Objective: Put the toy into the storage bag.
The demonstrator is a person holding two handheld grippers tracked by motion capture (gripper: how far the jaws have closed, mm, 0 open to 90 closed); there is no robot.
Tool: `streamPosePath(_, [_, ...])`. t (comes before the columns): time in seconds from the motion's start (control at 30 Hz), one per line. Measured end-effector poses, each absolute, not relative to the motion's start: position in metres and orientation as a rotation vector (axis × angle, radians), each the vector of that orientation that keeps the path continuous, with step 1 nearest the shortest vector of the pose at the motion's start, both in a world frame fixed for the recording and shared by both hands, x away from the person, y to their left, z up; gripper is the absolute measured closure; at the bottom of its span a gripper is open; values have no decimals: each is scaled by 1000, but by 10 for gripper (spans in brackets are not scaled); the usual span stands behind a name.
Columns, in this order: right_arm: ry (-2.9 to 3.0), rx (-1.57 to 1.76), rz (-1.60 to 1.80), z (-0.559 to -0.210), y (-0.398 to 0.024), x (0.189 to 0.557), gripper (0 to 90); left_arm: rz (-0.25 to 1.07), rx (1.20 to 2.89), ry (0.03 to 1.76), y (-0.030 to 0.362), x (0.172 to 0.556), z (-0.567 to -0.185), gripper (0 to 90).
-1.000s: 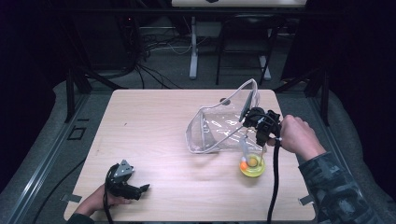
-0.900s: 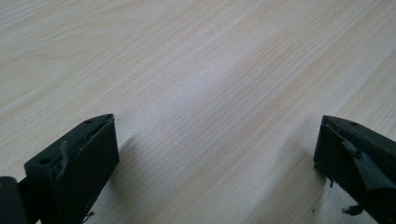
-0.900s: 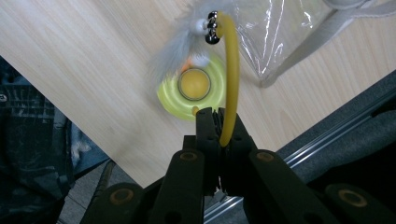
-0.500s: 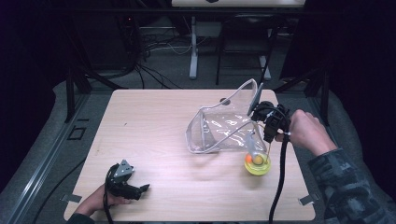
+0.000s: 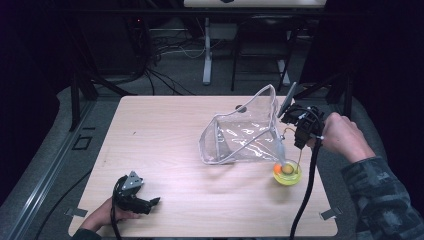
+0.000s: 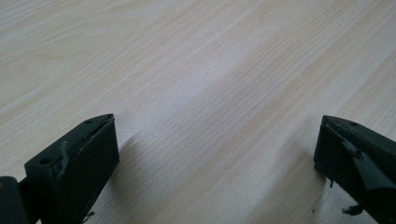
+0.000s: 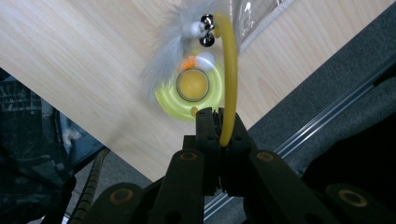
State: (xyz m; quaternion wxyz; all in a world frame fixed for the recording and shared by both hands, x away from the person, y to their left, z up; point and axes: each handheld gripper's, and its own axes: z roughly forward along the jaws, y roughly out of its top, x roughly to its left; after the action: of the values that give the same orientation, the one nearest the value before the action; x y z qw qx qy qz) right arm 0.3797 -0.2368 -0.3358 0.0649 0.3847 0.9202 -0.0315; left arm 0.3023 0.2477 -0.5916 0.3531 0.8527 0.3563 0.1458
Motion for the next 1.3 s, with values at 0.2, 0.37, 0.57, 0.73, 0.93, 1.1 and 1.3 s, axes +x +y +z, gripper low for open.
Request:
streamPosePath(0.2, [2764,1201,-106,-334,-248,385,877,377,2206,921,248,302,-592,0])
streamPosePath(0.37, [2747,1249,-120,-330,-255,389,877,377,2206,921,248,302,-592,0])
streamPosePath(0.57, [2732,1268,-123,-326,-261,394,877,377,2205,922,248,302,-592,0])
streamPosePath(0.73, [2714,1284,-118,-321,-266,399,877,377,2206,921,248,302,-592,0])
streamPosePath(0.93, [2686,1322,-117,-314,-274,407,877,377,2205,922,248,302,-592,0])
streamPosePath(1.1, [2666,1333,-124,-309,-277,412,877,377,2205,922,248,302,-592,0])
streamPosePath(1.3, [2637,1347,-127,-306,-279,416,876,377,2205,921,248,302,-592,0])
